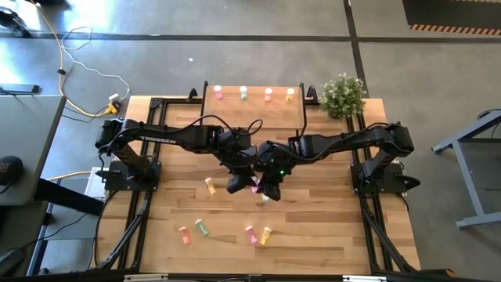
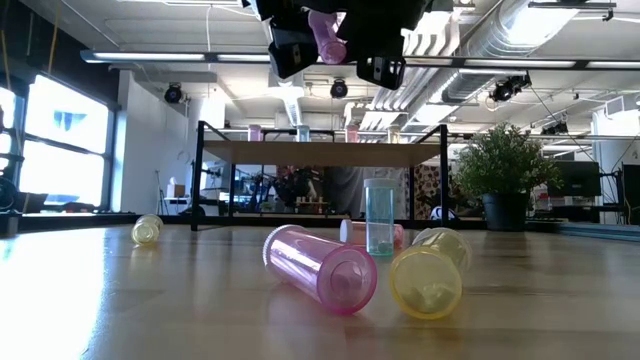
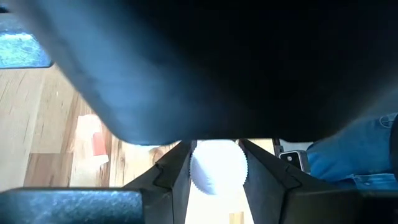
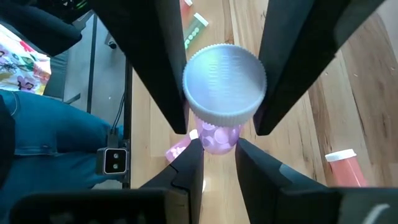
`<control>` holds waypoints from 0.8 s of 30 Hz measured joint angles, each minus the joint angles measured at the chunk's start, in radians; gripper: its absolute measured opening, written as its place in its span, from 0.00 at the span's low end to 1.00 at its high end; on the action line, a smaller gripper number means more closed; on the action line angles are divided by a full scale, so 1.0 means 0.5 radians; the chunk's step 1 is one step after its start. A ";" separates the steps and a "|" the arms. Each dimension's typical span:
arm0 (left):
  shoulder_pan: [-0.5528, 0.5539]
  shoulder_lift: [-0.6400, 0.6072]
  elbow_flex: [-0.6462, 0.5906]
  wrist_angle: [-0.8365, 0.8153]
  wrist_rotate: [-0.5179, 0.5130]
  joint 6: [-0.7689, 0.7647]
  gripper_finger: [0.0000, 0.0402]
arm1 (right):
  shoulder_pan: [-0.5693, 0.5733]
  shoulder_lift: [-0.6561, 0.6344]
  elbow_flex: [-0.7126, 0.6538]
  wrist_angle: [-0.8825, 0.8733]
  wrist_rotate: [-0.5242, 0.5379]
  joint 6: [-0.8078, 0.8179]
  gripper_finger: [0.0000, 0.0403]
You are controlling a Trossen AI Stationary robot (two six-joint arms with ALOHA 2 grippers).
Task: Pick and place medicine bottles onto shelf by color
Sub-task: Put the top pink pill bottle on the shelf aligned with the other pink pill bottle
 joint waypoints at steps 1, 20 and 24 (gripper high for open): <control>0.000 0.000 0.000 0.000 0.000 0.001 0.28 | 0.000 0.000 0.000 0.000 0.000 0.001 0.20; 0.013 -0.004 0.001 -0.121 -0.026 0.090 0.28 | 0.001 0.000 -0.002 -0.005 0.039 0.140 0.20; 0.013 -0.004 0.001 -0.121 -0.031 0.090 0.28 | 0.001 0.000 -0.002 -0.004 0.040 0.130 0.20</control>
